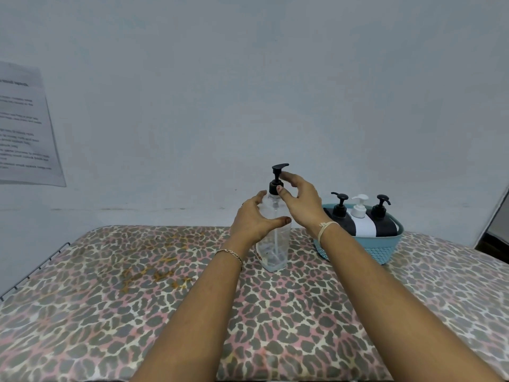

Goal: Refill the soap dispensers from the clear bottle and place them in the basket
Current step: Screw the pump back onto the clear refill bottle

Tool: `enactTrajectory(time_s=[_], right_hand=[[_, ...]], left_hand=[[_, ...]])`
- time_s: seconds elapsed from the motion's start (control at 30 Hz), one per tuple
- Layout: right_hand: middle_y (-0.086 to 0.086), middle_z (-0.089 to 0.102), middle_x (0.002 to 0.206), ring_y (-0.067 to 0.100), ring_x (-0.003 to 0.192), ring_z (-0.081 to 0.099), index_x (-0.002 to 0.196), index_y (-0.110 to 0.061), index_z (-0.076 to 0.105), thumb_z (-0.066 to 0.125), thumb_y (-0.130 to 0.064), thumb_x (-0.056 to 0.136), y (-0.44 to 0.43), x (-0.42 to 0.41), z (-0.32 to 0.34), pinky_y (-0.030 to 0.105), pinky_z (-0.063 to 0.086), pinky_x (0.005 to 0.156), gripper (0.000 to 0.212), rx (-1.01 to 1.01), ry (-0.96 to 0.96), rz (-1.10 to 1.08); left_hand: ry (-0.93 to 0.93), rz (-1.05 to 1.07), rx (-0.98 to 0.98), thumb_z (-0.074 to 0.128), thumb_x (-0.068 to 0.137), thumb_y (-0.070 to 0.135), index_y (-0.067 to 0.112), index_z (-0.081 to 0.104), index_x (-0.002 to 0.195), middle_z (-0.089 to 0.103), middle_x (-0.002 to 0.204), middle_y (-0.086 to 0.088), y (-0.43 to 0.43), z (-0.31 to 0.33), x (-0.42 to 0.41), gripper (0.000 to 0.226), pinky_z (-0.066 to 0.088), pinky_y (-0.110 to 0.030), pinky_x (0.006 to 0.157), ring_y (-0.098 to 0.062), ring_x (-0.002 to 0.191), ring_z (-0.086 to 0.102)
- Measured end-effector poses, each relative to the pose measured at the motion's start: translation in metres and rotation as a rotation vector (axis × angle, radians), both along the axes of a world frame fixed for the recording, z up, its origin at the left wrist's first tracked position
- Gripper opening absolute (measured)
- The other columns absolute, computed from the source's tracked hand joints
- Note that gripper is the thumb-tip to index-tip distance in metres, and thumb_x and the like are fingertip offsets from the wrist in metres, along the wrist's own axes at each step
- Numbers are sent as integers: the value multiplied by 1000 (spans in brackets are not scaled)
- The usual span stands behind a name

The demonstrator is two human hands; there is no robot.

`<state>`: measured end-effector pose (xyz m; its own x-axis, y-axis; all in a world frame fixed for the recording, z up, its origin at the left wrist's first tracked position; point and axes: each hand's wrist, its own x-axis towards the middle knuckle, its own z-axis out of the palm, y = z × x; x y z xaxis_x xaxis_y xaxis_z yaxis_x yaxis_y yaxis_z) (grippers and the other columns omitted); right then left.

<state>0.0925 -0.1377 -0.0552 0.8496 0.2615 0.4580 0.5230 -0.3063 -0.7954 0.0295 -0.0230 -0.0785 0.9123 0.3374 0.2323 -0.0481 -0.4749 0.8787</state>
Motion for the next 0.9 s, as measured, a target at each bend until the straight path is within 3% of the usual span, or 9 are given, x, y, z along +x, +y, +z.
enactTrajectory(time_s=[0.1, 0.2, 0.3, 0.43, 0.57, 0.7, 0.83, 0.9], right_hand=[[-11, 60, 127, 15, 127, 46, 128, -32, 55, 53, -32, 96, 3, 2, 0, 50, 30, 108, 32, -61, 1, 46], [-19, 61, 111, 12, 115, 51, 110, -36, 57, 63, -35, 90, 5, 5, 2, 49, 32, 104, 21, -50, -10, 21], [-26, 58, 100, 11, 108, 54, 94, -40, 50, 71, -37, 83, 9, 5, 0, 49, 35, 102, 24, 11, -21, 21], [-12, 66, 113, 4, 114, 56, 102, -26, 55, 66, -36, 89, 5, 13, -5, 45, 37, 107, 19, 149, 91, 201], [-3, 67, 117, 5, 115, 58, 110, -14, 57, 64, -27, 92, -6, 15, 0, 39, 41, 106, 23, 134, 158, 291], [-7, 67, 108, 7, 106, 59, 100, -18, 59, 74, -27, 83, -8, 14, 9, 38, 43, 102, 24, 80, 138, 212], [-13, 67, 108, 12, 108, 56, 113, -28, 64, 69, -49, 76, -6, 15, 17, 46, 39, 99, 43, -94, 148, 159], [-9, 65, 115, 15, 114, 51, 120, -29, 64, 65, -48, 81, -7, 15, 22, 48, 36, 102, 43, -196, 188, 170]], left_hand=[[1, 1, -24, 88, 58, 44, 20, 39, 144, 48, 141, 3, 3, -3, 4, 102, 45, -42, 103, -16, 128, 48], [-21, -13, -54, 89, 55, 46, 22, 41, 143, 50, 140, 5, 6, -6, 4, 103, 45, -42, 103, -14, 127, 48], [-53, -30, -83, 89, 58, 42, 24, 41, 143, 47, 143, 8, 7, -11, 4, 99, 44, -40, 104, -12, 129, 46], [-71, -30, -129, 90, 60, 35, 21, 40, 144, 45, 145, 8, 8, -12, 6, 98, 42, -34, 105, -9, 130, 44], [-58, -33, -133, 88, 63, 33, 23, 39, 144, 44, 146, 10, 6, -8, 1, 95, 40, -28, 105, -5, 128, 43], [-16, -20, -62, 84, 64, 47, 27, 38, 144, 43, 146, 13, 3, 1, -6, 94, 38, -20, 95, -3, 125, 45], [140, -21, -37, 76, 56, 70, 34, 37, 145, 47, 145, 7, 8, 16, -8, 103, 46, -32, 99, -12, 127, 49], [217, -36, 2, 74, 56, 73, 36, 35, 145, 48, 144, 7, 11, 26, -9, 104, 48, -37, 98, -13, 127, 50]])
